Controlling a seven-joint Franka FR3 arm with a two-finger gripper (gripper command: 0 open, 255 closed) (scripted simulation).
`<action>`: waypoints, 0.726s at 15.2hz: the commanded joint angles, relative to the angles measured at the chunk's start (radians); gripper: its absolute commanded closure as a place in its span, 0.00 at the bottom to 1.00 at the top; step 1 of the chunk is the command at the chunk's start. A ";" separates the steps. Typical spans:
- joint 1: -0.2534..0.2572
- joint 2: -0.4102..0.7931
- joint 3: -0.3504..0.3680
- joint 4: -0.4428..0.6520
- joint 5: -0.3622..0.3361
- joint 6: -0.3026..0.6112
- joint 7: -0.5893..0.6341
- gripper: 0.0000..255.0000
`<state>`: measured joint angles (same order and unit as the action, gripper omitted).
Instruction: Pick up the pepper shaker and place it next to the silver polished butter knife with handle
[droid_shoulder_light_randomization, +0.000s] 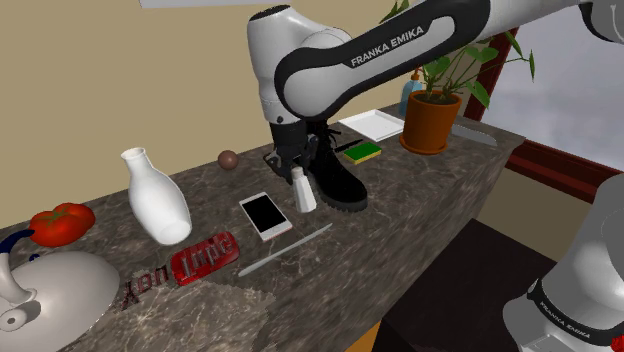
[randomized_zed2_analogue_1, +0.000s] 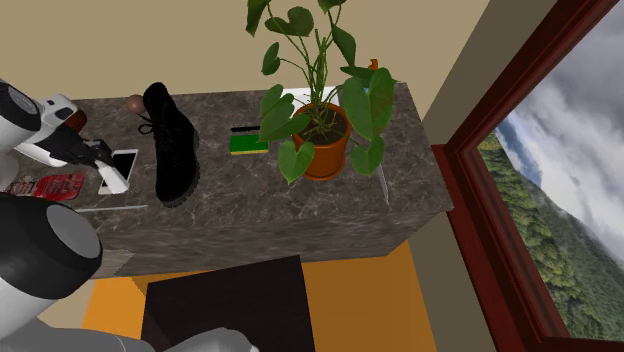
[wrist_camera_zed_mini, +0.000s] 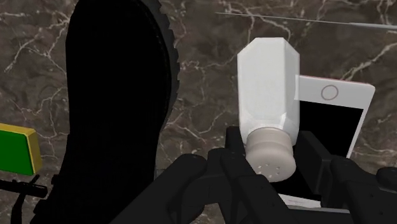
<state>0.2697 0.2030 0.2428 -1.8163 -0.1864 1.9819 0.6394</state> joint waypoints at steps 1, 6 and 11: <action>0.001 0.010 0.000 -0.018 -0.005 0.027 0.007 1.00; 0.002 0.034 -0.003 -0.055 -0.017 0.087 0.020 1.00; 0.004 0.058 -0.006 -0.082 -0.028 0.136 0.032 1.00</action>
<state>0.2726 0.2595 0.2363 -1.8921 -0.2132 2.1102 0.6686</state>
